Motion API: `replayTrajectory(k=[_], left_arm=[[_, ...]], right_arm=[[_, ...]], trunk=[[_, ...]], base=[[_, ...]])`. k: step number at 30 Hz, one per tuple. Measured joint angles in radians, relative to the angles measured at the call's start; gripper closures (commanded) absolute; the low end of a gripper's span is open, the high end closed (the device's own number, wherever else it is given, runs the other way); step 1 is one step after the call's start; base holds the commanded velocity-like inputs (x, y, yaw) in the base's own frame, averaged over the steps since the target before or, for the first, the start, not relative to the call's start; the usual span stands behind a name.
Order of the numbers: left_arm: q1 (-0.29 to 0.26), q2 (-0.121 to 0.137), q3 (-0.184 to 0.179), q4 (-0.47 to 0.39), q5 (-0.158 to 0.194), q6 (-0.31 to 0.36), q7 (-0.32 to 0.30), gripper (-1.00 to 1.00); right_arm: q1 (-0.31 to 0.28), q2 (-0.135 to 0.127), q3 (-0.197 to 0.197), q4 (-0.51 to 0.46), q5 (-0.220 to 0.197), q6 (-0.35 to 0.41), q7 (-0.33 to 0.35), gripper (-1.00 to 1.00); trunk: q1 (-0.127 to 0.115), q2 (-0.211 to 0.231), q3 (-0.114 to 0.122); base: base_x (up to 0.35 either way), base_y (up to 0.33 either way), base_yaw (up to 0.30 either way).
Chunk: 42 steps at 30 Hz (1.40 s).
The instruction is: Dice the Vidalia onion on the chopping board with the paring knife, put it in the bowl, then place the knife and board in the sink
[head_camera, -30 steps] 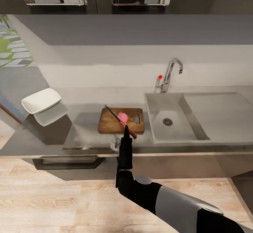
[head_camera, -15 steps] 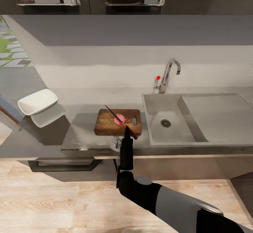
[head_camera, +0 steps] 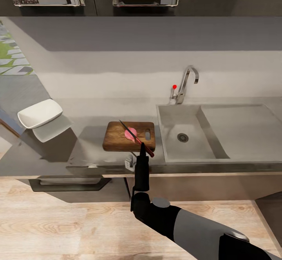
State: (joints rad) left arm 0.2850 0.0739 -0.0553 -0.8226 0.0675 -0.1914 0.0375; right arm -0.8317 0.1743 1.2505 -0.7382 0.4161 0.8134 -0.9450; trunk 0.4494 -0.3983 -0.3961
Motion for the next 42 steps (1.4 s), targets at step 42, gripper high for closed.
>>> replayTrajectory(k=[42], left_arm=[[0.0,0.0,0.0,0.0,0.0,0.0,0.0,-1.0]], right_arm=[[0.013,0.0,0.0,0.03,-0.001,0.0,0.005,1.0]], trunk=[[0.0,0.0,0.0]], base=[[0.0,0.0,0.0]])
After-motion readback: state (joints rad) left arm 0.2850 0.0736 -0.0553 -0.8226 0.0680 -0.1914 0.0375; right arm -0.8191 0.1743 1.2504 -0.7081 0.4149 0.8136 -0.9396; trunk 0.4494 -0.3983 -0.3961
